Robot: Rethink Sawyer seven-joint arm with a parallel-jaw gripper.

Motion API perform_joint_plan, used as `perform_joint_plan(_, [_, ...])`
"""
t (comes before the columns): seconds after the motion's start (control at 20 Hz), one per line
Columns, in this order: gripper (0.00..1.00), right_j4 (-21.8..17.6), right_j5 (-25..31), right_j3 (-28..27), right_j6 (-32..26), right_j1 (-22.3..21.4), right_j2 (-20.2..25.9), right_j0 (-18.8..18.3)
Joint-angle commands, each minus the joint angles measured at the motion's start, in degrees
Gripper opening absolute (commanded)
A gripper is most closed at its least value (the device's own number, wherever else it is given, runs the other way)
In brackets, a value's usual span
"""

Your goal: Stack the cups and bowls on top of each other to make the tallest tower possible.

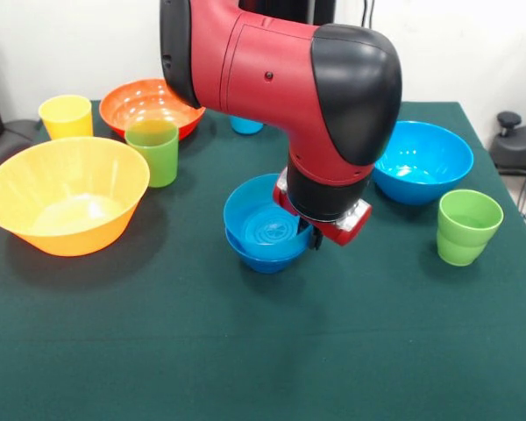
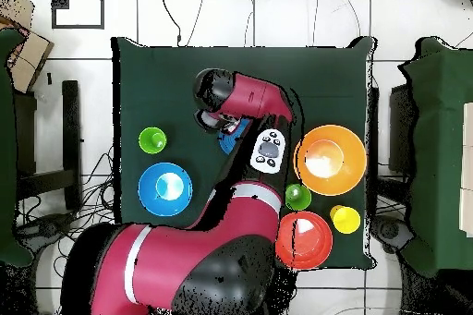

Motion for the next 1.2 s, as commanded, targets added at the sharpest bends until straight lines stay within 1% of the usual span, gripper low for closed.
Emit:
perform_joint_plan(0.05, [0.00, -3.2, 4.5, -0.1, -0.6, -1.6, 4.9, -0.5])
perform_joint_plan(0.25, [0.00, -3.4, 4.9, -0.1, -0.8, -1.9, 4.6, -0.4])
perform_joint_plan(0.5, [0.00, -3.7, 3.3, 2.2, -0.6, -3.1, 4.3, 0.2])
perform_joint_plan(0.55, [0.00, -3.7, 3.7, 1.5, -0.6, -2.7, 4.2, 0.1])
perform_joint_plan(1.2, [0.00, -4.1, 3.6, 0.7, -0.6, -2.3, 4.2, 0.0])
